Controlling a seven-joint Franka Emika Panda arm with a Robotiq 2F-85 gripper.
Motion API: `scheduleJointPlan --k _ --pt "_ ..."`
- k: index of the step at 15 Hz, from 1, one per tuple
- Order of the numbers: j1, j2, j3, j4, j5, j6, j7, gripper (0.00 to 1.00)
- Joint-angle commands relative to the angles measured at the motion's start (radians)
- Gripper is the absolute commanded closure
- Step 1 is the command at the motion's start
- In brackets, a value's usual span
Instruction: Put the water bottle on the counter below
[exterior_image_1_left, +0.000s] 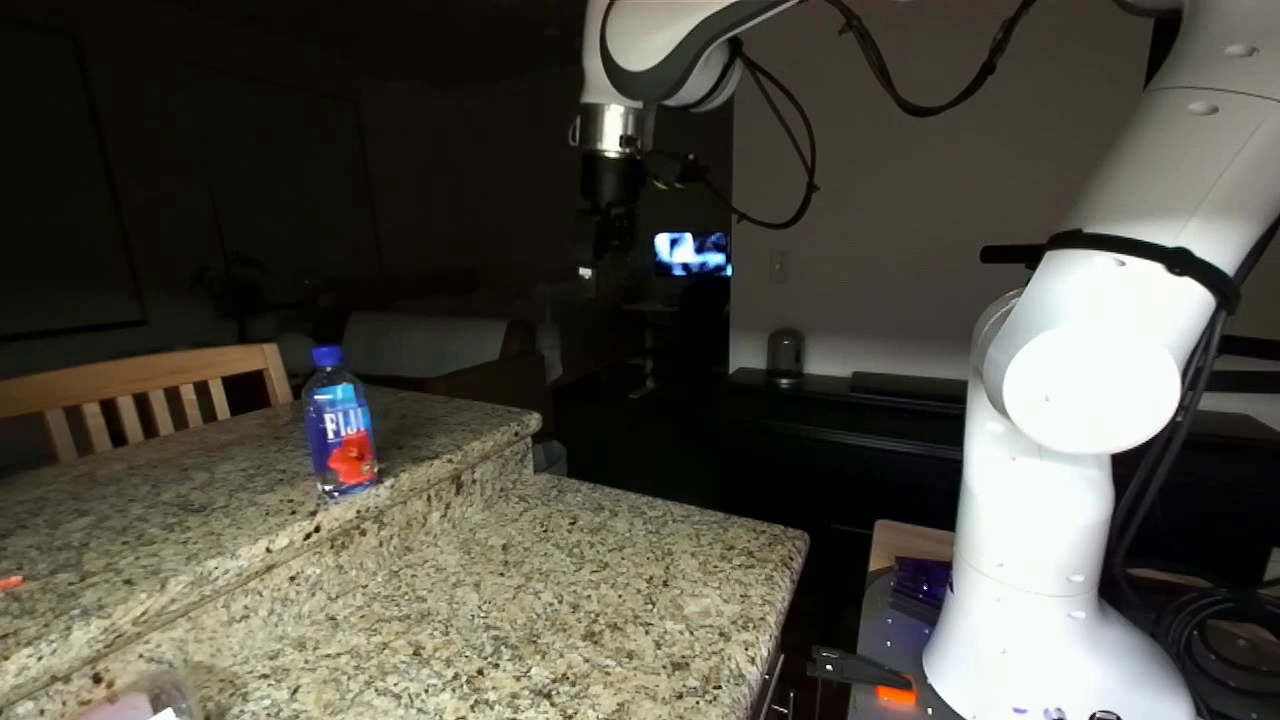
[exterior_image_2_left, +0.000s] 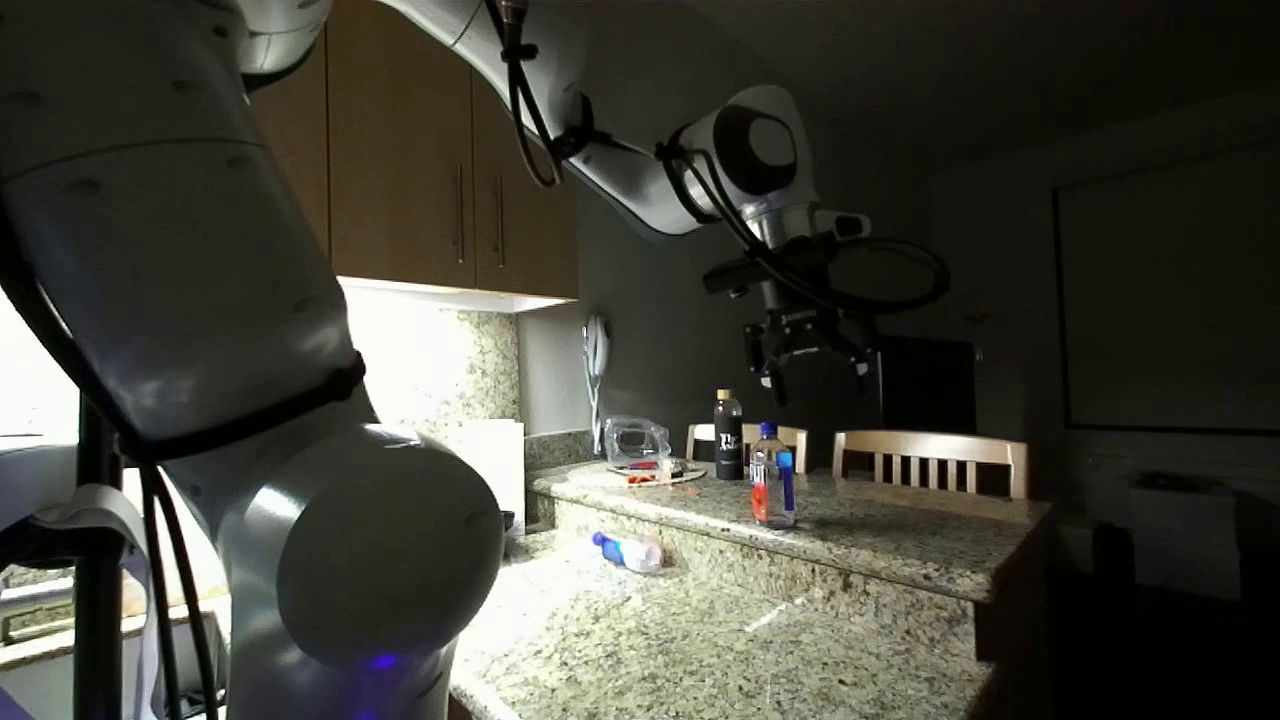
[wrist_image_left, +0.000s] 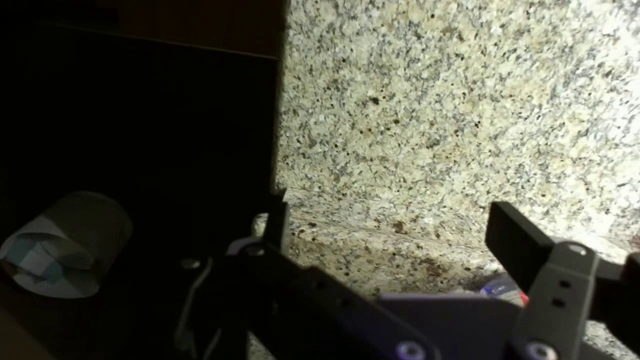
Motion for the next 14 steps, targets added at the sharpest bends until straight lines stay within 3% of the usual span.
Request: scheduleJointPlan --k 1,5,8,9,14 --pt "0.023 0.088 0.053 0.054 0.004 0.077 0.07 0.0" --pt "0.045 0.206 0.117 0.15 -0.014 0.156 0.165 0.0" --pt "0.066 0.29 0.141 0.249 -0.001 0.118 0.187 0.0" --pt "0.063 0.237 0.13 0.185 -0.003 0.141 0.161 0.0" --pt "0.072 0.294 0.136 0.241 -0.003 0.138 0.171 0.0"
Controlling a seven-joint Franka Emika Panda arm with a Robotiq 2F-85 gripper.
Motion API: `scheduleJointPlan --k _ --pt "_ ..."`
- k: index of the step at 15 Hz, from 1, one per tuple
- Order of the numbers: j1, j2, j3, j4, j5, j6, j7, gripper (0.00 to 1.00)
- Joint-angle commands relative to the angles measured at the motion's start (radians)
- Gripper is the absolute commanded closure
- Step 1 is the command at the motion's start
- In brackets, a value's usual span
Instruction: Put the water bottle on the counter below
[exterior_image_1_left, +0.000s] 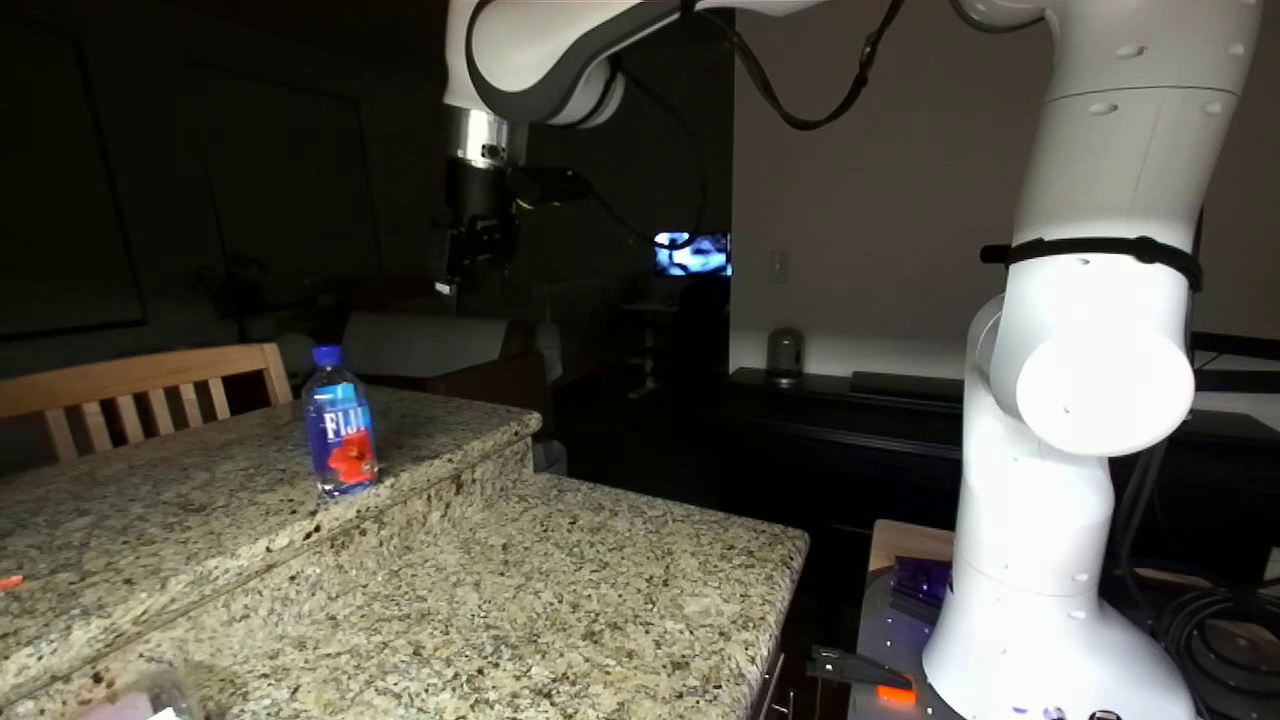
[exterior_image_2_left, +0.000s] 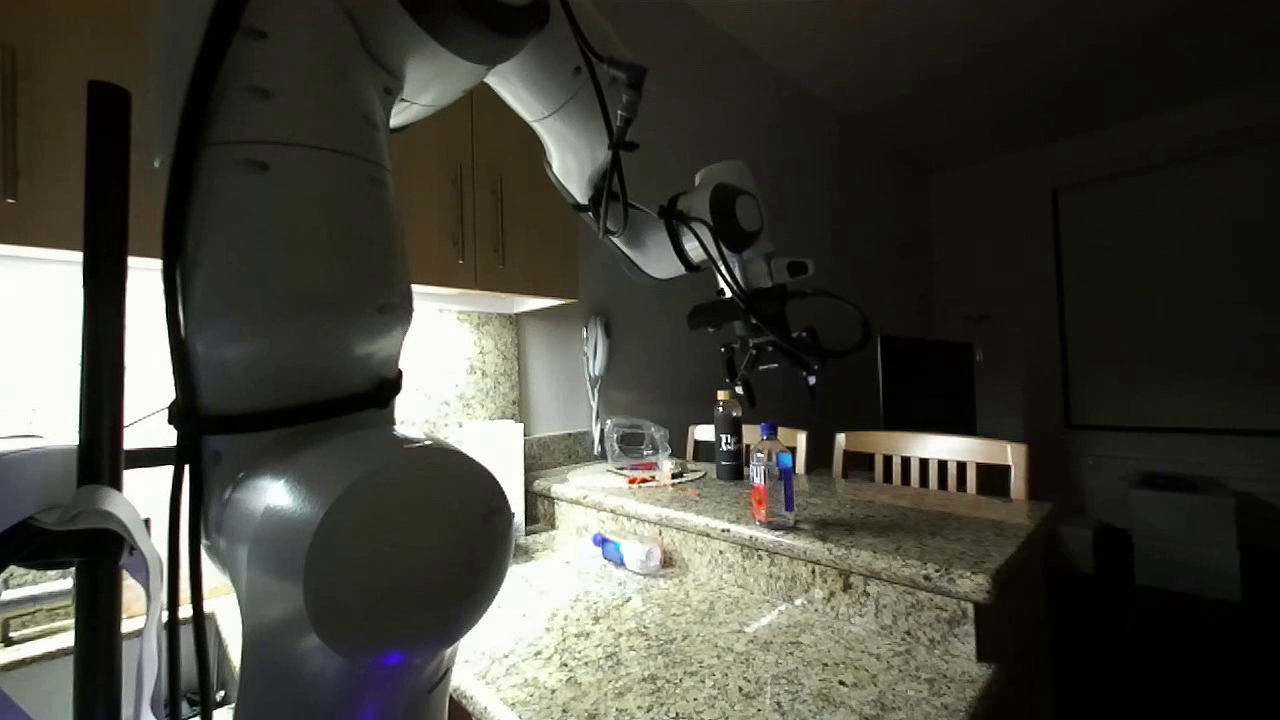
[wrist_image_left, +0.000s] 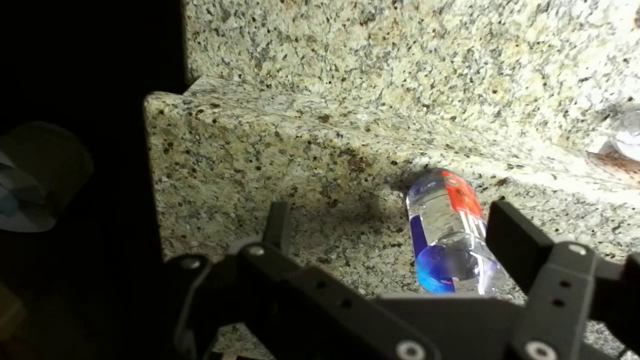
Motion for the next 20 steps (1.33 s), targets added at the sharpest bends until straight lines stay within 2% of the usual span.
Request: scheduleJointPlan --k 1,9,17,18,19,20 --pt "0.007 0.014 -0.001 0.014 0.004 0.023 -0.005 0.0" --pt "0.063 0.268 0.031 0.245 0.097 0.126 -0.054 0.0" --pt "0.09 0.511 0.023 0.545 0.063 0.05 -0.006 0.0" --pt "0.095 0.531 0.02 0.573 0.058 0.029 0.003 0.05" --pt "0.097 0.549 0.019 0.602 0.063 -0.003 0.005 0.26" --pt "0.101 0.564 0.015 0.629 0.058 -0.036 0.014 0.29"
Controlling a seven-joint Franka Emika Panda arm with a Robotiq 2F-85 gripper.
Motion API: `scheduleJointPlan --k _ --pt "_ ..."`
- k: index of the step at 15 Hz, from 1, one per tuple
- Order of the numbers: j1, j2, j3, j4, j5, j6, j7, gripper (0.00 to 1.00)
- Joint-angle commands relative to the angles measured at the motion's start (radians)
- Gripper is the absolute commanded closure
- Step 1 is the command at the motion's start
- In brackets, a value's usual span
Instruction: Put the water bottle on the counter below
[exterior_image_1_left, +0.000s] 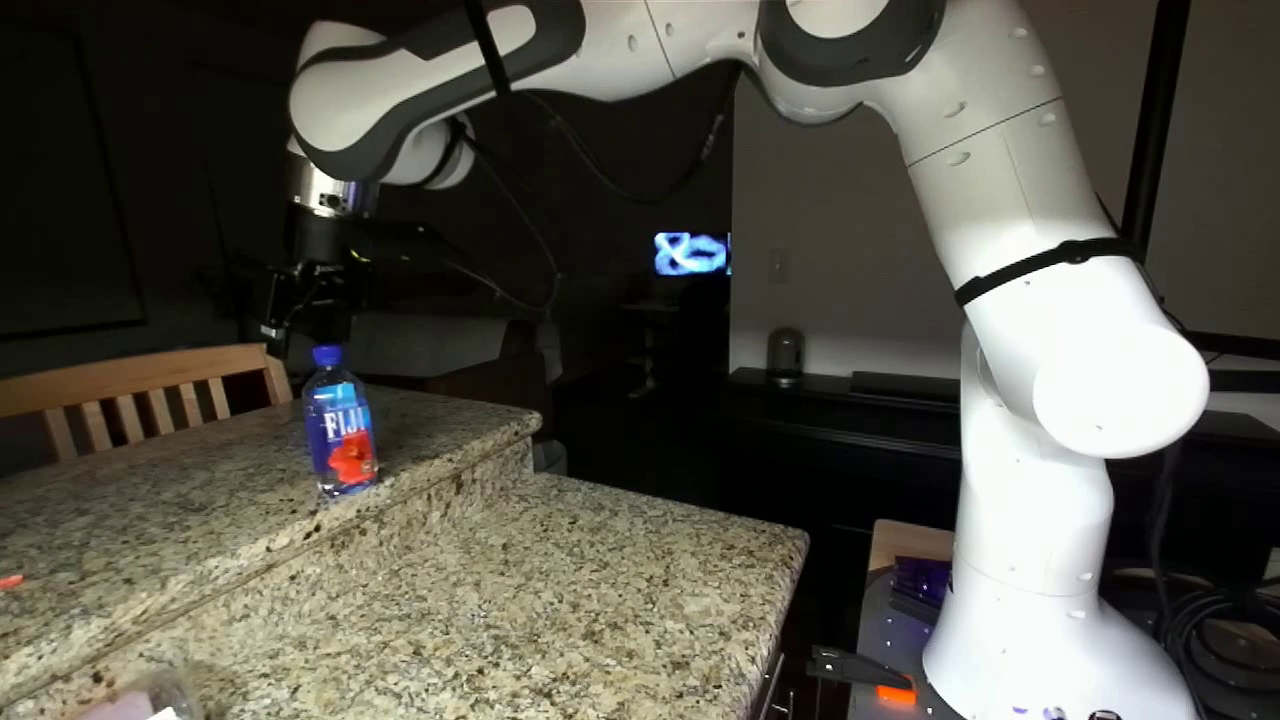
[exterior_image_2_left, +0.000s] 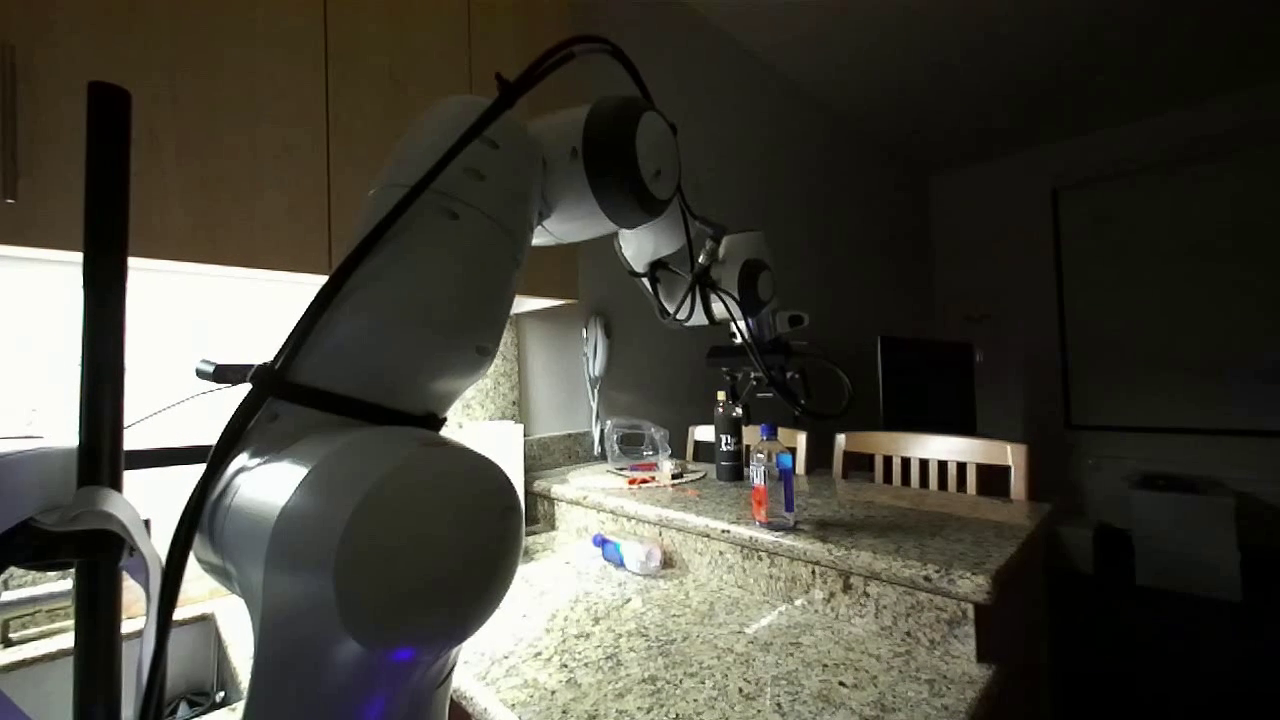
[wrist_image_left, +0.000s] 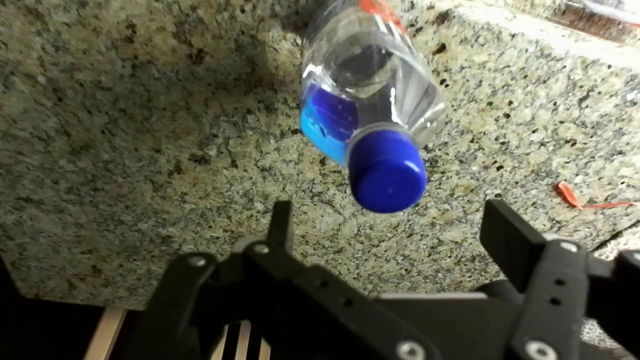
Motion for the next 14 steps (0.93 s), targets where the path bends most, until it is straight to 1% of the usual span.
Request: scheduleJointPlan --k 1,3,5,6,7,8,9,10,11,13,14 --pt "0.02 0.067 -0.017 0.121 -0.011 -0.123 0.024 0.31" --pt "0.027 0.093 -0.026 0.17 -0.017 -0.188 0.034 0.1" --pt "0.028 0.118 -0.031 0.213 -0.014 -0.236 0.033 0.03" --pt "0.028 0.131 -0.034 0.235 -0.011 -0.262 0.033 0.09" --pt "0.03 0.142 -0.037 0.253 -0.013 -0.282 0.033 0.34" --pt "0.03 0.152 -0.039 0.271 -0.012 -0.302 0.031 0.34" --pt "0.03 0.162 -0.039 0.287 -0.01 -0.319 0.029 0.36" --pt "0.03 0.17 -0.04 0.302 -0.008 -0.331 0.029 0.41" --pt "0.029 0.179 -0.039 0.315 -0.005 -0.341 0.024 0.5" --pt "0.03 0.191 -0.038 0.338 -0.004 -0.354 0.021 0.62" --pt "0.031 0.197 -0.038 0.348 -0.004 -0.358 0.02 0.69"
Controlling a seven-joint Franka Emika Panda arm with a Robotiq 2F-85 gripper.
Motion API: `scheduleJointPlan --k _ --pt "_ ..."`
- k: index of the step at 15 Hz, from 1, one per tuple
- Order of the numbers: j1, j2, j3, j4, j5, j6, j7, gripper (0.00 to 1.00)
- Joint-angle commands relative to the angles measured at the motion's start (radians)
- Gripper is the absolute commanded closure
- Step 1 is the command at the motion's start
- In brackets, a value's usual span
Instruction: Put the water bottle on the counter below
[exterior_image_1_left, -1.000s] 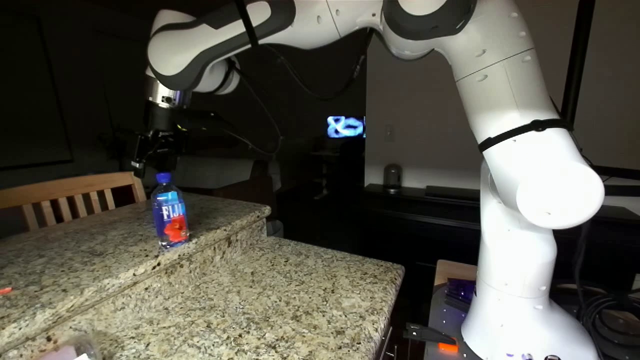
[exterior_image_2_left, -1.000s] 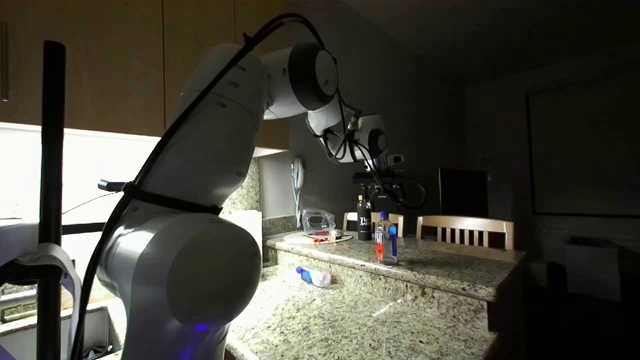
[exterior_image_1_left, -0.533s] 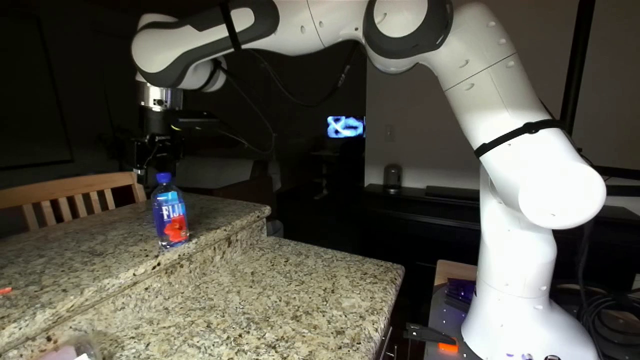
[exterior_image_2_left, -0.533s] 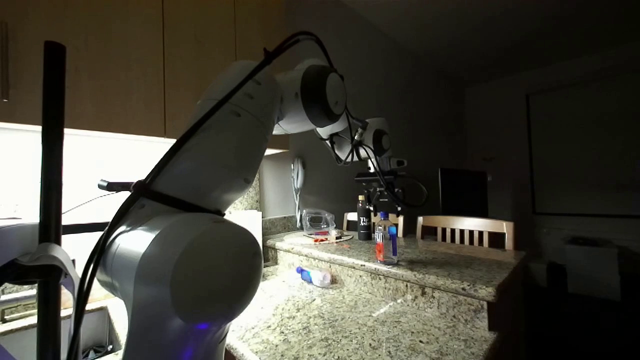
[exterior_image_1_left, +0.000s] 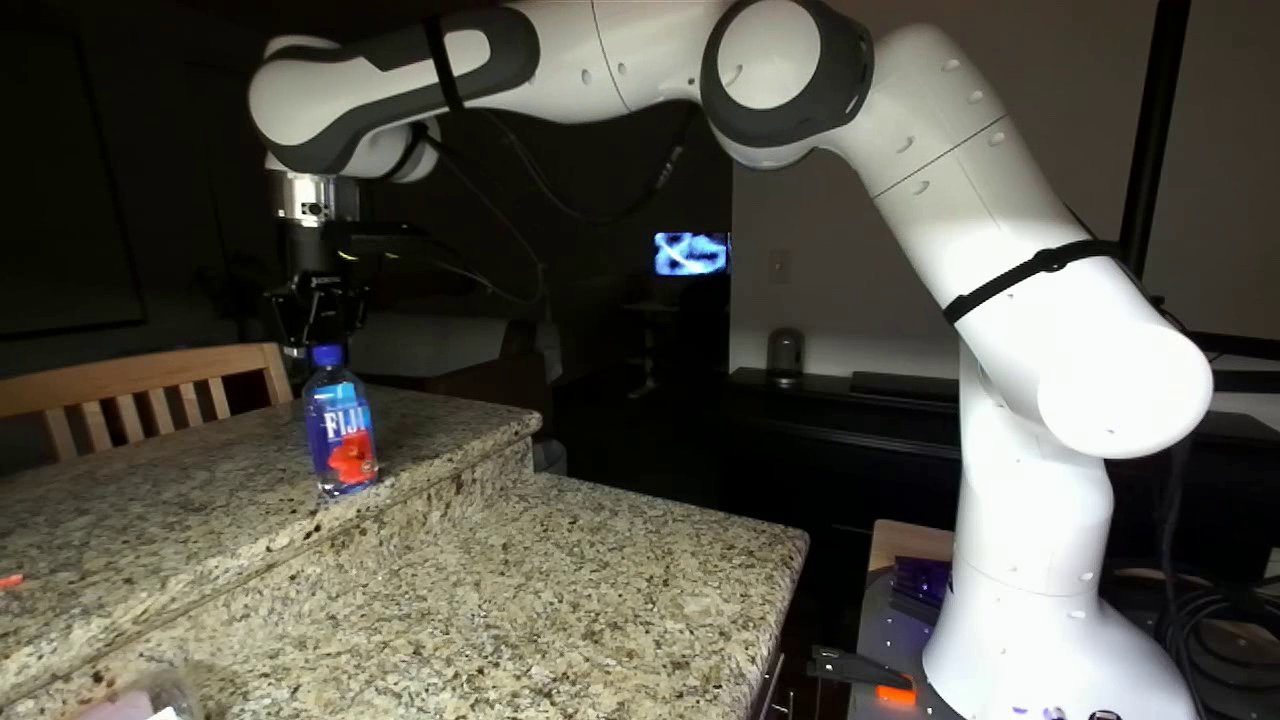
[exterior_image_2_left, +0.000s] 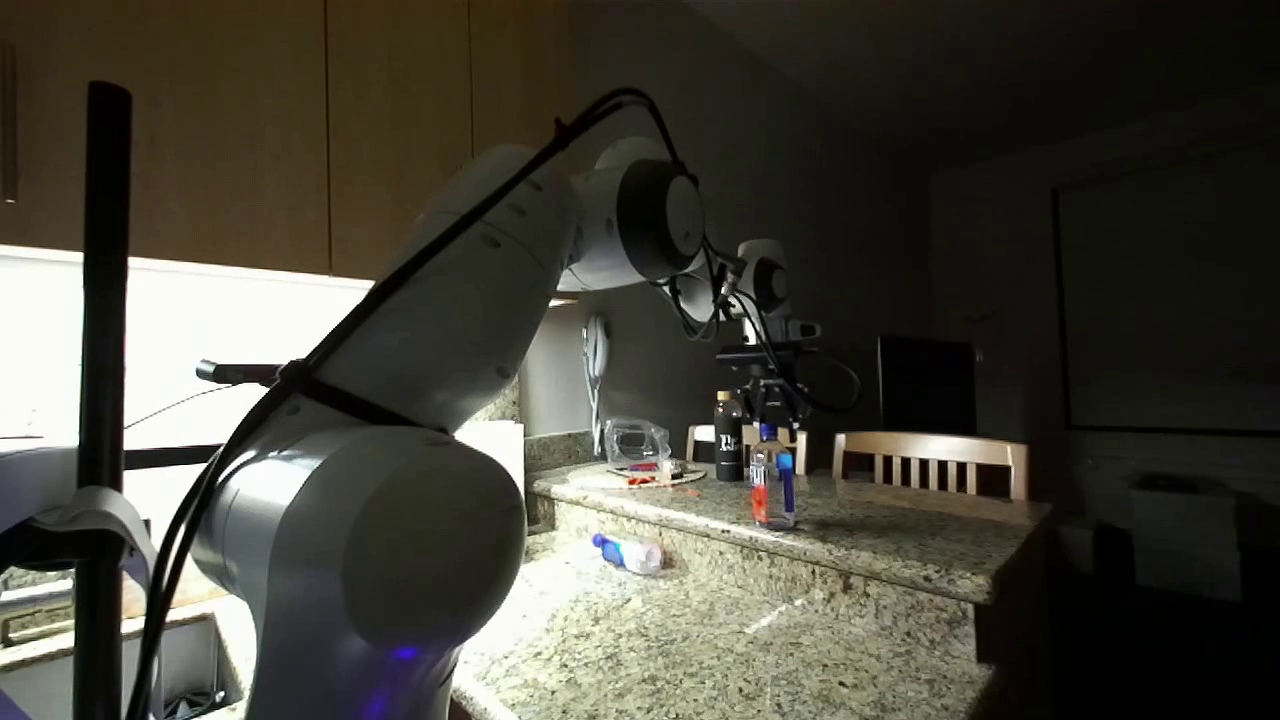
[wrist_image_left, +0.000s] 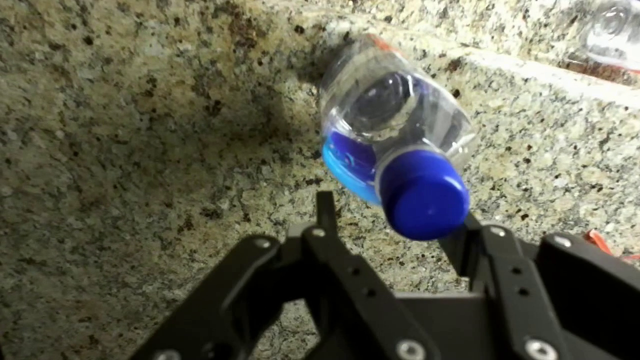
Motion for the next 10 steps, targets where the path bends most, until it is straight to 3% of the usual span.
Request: scheduleJointPlan --k 1,4,8,9,10 --pt "0.01 0.027 -0.006 0.062 -0.004 -0.049 0.013 0.75" --pt "0.014 0.036 -0.006 0.085 -0.004 -0.066 0.014 0.92" --pt "0.018 0.035 -0.008 0.092 -0.01 -0.079 0.017 0.96" --pt "0.018 0.035 -0.01 0.094 -0.011 -0.078 0.02 0.88" --pt "0.017 0.034 -0.011 0.093 -0.011 -0.074 0.02 0.69"
